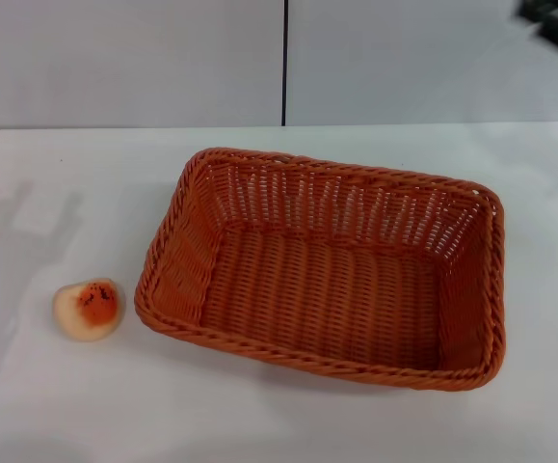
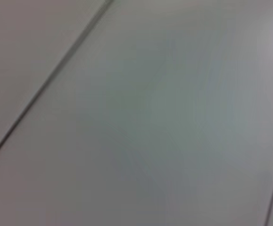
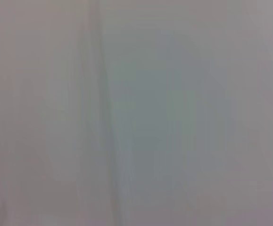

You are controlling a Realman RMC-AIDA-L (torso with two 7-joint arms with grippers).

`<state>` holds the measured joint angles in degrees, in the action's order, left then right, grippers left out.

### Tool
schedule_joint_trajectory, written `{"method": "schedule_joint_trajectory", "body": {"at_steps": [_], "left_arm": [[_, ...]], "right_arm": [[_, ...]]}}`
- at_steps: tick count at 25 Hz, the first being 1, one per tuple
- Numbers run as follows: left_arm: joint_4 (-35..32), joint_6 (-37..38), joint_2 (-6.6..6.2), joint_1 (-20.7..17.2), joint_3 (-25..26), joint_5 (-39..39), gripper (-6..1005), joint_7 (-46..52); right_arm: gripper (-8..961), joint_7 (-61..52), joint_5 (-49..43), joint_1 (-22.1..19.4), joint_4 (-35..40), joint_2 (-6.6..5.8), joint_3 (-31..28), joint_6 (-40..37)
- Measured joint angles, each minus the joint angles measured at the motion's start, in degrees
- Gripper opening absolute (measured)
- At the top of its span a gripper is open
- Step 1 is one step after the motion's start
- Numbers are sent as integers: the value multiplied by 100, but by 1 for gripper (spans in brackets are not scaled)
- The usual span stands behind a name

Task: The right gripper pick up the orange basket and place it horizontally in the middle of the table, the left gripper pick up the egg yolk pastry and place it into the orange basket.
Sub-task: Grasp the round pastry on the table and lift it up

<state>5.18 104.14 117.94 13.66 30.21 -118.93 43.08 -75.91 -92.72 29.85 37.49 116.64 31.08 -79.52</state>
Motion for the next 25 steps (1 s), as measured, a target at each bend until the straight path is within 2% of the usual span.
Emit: {"method": "schedule_joint_trajectory", "body": {"at_steps": [2, 3, 4, 5, 7, 8, 9, 10, 11, 12, 16, 17, 18, 22, 25], "left_arm": [[0, 0, 0, 0, 0, 0, 825, 0], [-430, 73, -25, 65, -191, -44, 825, 256], [-1151, 196, -59, 127, -676, -55, 825, 590], [-1418, 261, -94, 150, -1044, -58, 824, 646], [-1418, 261, -94, 150, -1044, -58, 824, 646], [-1611, 302, -127, 165, -1335, -59, 824, 684], [-1611, 302, -127, 165, -1335, -59, 824, 684], [-1908, 231, -249, 157, -2175, -63, 824, 753], [-1908, 231, -249, 157, -2175, -63, 824, 753], [-2086, 141, -255, 123, -2437, -62, 824, 796], [-2224, 54, -252, 85, -2634, -60, 824, 834], [-2395, -310, -231, -55, -2989, -62, 824, 855], [-2396, -465, -232, -97, -3105, -81, 824, 849], [-2399, -921, -211, -155, -3350, -218, 824, 869], [-2383, -1258, -138, -181, -3407, -404, 825, 857]], "right_arm": [[477, 250, 666, -337, -155, 83, -235, -36], [477, 405, 1012, -497, -253, 110, -332, -69], [477, 557, 1345, -679, -355, 134, -422, -92], [477, 688, 1635, -802, -461, 145, -461, -114], [477, 969, 2206, -1052, -726, 153, -521, -142], [477, 1130, 2483, -1150, -875, 154, -541, -150], [477, 1237, 2670, -1205, -974, 155, -551, -154], [477, 1349, 2919, -1267, -1110, 156, -561, -158], [477, 1423, 3175, -1316, -1233, 156, -566, -173], [477, 1480, 3400, -1351, -1333, 156, -569, -196], [477, 1490, 3928, -1445, -1484, 115, -586, -372], [477, 1480, 4000, -1451, -1485, 108, -601, -402], [477, 1476, 4070, -1451, -1489, 108, -621, -420], [477, 1476, 4207, -1401, -1520, 132, -721, -432], [477, 1494, 4177, -1348, -1525, 145, -689, -429]]}}
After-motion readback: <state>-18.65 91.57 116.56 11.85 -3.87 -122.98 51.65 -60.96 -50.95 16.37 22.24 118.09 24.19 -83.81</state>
